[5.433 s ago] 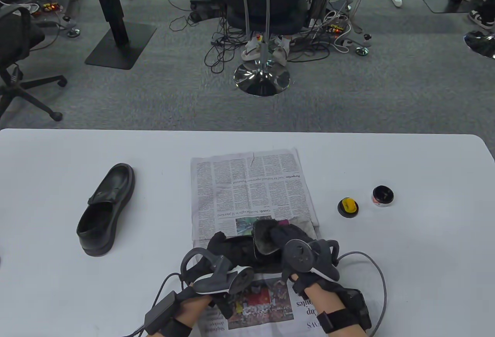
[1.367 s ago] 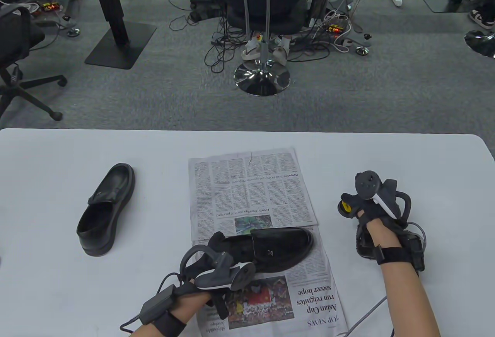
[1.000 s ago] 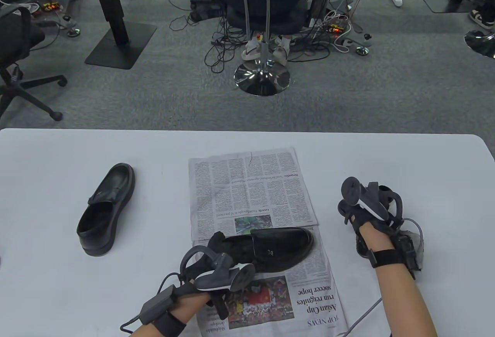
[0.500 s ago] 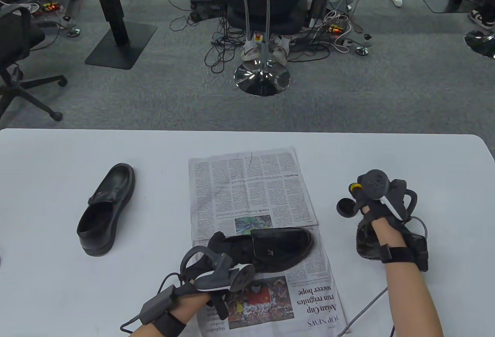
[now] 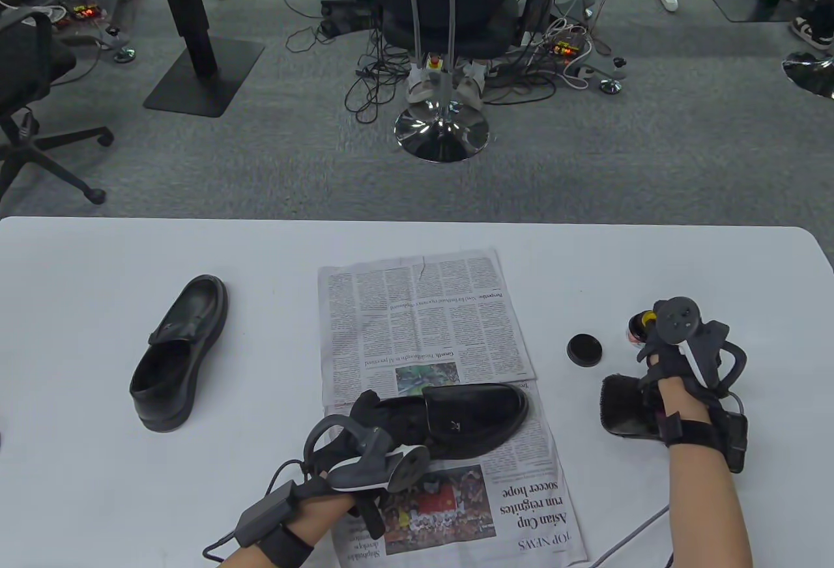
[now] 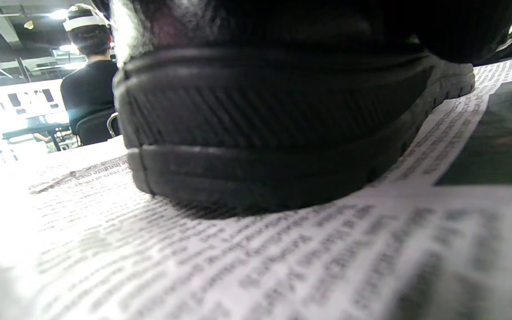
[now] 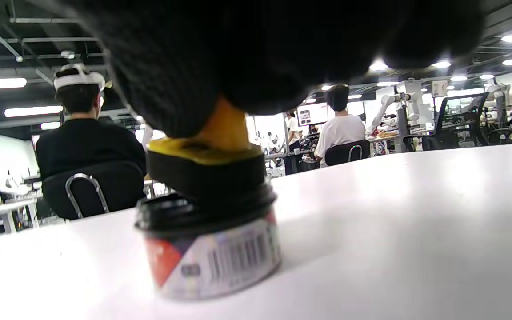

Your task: Dip and apply built-in sponge shoe polish on shoes

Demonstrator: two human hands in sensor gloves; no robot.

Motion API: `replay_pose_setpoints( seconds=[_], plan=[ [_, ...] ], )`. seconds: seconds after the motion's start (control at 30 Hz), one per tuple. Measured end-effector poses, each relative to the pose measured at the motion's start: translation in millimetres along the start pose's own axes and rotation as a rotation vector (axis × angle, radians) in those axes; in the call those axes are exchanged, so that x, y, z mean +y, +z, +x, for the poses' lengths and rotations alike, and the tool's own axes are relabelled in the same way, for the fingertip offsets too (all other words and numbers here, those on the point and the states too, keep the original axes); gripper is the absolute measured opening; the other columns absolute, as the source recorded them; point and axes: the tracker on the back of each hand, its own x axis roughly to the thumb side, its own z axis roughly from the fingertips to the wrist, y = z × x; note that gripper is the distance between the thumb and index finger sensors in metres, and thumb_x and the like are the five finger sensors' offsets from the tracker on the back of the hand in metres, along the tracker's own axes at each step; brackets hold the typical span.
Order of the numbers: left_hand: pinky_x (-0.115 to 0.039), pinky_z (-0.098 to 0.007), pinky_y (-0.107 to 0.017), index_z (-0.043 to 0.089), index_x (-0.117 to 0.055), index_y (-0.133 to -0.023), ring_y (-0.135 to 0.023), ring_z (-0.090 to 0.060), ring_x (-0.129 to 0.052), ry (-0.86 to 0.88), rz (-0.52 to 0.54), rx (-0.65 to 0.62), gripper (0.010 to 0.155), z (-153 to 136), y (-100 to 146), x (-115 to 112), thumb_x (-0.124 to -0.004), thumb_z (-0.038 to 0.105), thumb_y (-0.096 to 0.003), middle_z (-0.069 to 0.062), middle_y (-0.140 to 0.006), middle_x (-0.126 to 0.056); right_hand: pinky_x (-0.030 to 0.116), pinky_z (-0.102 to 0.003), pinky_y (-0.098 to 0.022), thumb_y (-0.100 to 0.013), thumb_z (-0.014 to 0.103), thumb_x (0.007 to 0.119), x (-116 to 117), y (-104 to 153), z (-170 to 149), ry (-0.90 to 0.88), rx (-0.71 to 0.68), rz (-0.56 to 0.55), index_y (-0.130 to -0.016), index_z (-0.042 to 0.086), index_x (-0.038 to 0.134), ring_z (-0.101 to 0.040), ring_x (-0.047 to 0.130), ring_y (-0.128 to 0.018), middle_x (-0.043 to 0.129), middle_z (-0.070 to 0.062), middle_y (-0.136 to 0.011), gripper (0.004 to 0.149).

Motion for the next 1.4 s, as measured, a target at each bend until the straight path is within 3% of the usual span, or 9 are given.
replay_pose_setpoints(
  seconds=[0.17,0.33,0.5,0.63,0.8,0.93,1.1,1.23,1.4],
  plan=[
    [-0.053,-0.063,-0.076,0.047,-0.076,-0.076,-0.062,-0.009,-0.090,-0.001,0.003,0.000,0.039,0,0,0,-0.072,0.067,-0.0419,0.020,-0.071,-0.089,0.084,-0.043,-0.038,-0.038,0.035,0.090,-10,2,10,0.016,-0.037,-0.071,-0.082,0.028,0.087,-0.017,0.093,-0.021,0.090,-0.005,-0.063,0.045],
    [-0.053,-0.063,-0.076,0.048,-0.076,-0.075,-0.062,-0.009,-0.090,-0.002,0.004,0.001,0.039,0,0,0,-0.072,0.067,-0.0419,0.020,-0.071,-0.089,0.085,-0.044,-0.039,-0.038,0.034,0.089,3,3,10,0.071,-0.043,-0.020,-0.082,0.028,0.088,-0.018,0.094,-0.021,0.091,-0.005,-0.063,0.044],
    [-0.053,-0.063,-0.076,0.048,-0.076,-0.075,-0.062,-0.009,-0.090,0.000,0.005,0.001,0.039,0,0,0,-0.071,0.067,-0.0419,0.020,-0.071,-0.089,0.085,-0.044,-0.039,-0.039,0.034,0.090,-8,1,8,0.011,-0.022,-0.062,-0.082,0.027,0.087,-0.018,0.094,-0.021,0.091,-0.005,-0.063,0.044],
    [-0.053,-0.063,-0.076,0.047,-0.076,-0.075,-0.062,-0.009,-0.090,0.000,0.006,0.001,0.039,0,0,0,-0.072,0.067,-0.0419,0.020,-0.071,-0.089,0.085,-0.044,-0.039,-0.038,0.035,0.090,3,1,5,0.052,-0.018,-0.021,-0.082,0.028,0.088,-0.018,0.094,-0.021,0.091,-0.005,-0.063,0.044],
    [-0.053,-0.063,-0.076,0.048,-0.076,-0.075,-0.062,-0.009,-0.090,-0.001,0.006,0.001,0.039,1,0,0,-0.071,0.067,-0.0419,0.020,-0.071,-0.089,0.085,-0.044,-0.039,-0.039,0.035,0.089,-6,-1,2,-0.001,-0.001,-0.047,-0.083,0.027,0.087,-0.018,0.094,-0.021,0.091,-0.005,-0.063,0.044],
    [-0.053,-0.063,-0.076,0.048,-0.076,-0.075,-0.062,-0.009,-0.090,-0.002,0.008,0.002,0.039,1,1,0,-0.071,0.067,-0.0419,0.020,-0.071,-0.089,0.085,-0.044,-0.039,-0.039,0.035,0.089,4,0,0,0.048,-0.002,-0.020,-0.082,0.028,0.088,-0.018,0.094,-0.021,0.091,-0.005,-0.063,0.044],
    [-0.053,-0.063,-0.076,0.047,-0.076,-0.075,-0.062,-0.009,-0.090,-0.001,0.007,0.001,0.039,1,1,0,-0.071,0.067,-0.0419,0.020,-0.071,-0.089,0.085,-0.044,-0.039,-0.039,0.034,0.089,-4,-1,1,-0.012,-0.002,-0.043,-0.083,0.027,0.087,-0.018,0.094,-0.021,0.091,-0.005,-0.063,0.044],
    [-0.053,-0.063,-0.076,0.047,-0.076,-0.075,-0.062,-0.009,-0.090,-0.002,0.007,0.001,0.039,1,1,0,-0.071,0.067,-0.0419,0.020,-0.071,-0.089,0.085,-0.044,-0.039,-0.039,0.034,0.090,4,0,0,0.044,-0.009,-0.030,-0.082,0.027,0.088,-0.019,0.095,-0.021,0.091,-0.005,-0.062,0.044],
    [-0.053,-0.063,-0.076,0.048,-0.076,-0.075,-0.062,-0.009,-0.090,0.000,0.008,0.001,0.039,1,0,0,-0.072,0.067,-0.0418,0.020,-0.070,-0.089,0.085,-0.044,-0.039,-0.039,0.035,0.090,-15,-1,7,-0.021,-0.025,-0.085,-0.082,0.027,0.088,-0.018,0.095,-0.021,0.091,-0.005,-0.063,0.044]
  ],
)
